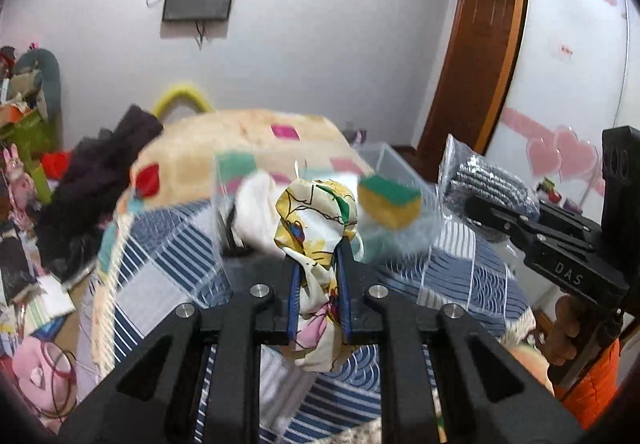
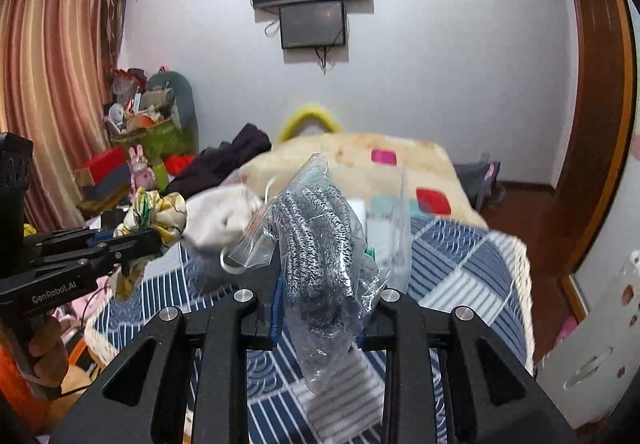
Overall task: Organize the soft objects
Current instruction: 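Carry the scrunchie and steel wool bag into the clear box and release both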
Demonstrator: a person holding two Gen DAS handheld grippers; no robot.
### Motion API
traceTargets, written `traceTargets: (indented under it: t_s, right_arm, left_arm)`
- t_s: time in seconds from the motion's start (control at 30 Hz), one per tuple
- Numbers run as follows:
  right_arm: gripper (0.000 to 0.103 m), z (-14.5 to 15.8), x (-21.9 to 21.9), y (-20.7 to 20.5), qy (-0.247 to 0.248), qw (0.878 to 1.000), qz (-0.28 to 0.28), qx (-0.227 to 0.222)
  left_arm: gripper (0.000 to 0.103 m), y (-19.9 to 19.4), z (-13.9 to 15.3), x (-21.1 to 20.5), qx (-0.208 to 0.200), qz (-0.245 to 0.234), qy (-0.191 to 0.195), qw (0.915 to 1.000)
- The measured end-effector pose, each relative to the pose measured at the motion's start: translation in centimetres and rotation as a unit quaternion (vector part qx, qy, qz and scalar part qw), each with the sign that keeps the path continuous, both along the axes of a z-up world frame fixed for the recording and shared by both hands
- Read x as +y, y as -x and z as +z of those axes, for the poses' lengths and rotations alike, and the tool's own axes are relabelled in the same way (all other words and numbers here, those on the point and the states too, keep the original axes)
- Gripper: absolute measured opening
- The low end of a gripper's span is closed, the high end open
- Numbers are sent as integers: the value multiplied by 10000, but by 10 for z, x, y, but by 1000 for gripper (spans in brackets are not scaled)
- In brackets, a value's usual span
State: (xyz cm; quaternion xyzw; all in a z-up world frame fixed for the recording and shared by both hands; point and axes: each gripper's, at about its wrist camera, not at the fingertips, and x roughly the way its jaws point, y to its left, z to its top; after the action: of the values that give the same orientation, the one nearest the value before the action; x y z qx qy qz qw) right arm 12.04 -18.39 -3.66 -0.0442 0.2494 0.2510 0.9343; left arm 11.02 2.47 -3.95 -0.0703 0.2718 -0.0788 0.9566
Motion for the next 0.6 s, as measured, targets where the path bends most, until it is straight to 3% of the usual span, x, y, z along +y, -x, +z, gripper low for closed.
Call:
traceTargets:
  t_s: [0.23,0.6]
  right_arm:
    - [24,19,17,-14,-121,9994,80,-301]
    - [24,-1,61,-52,-6,9996,290,0]
  left_arm:
    - [15,-19,16,7,-292,152,-182,9993]
    - [15,-83,-13,9,263,52,-77,9996]
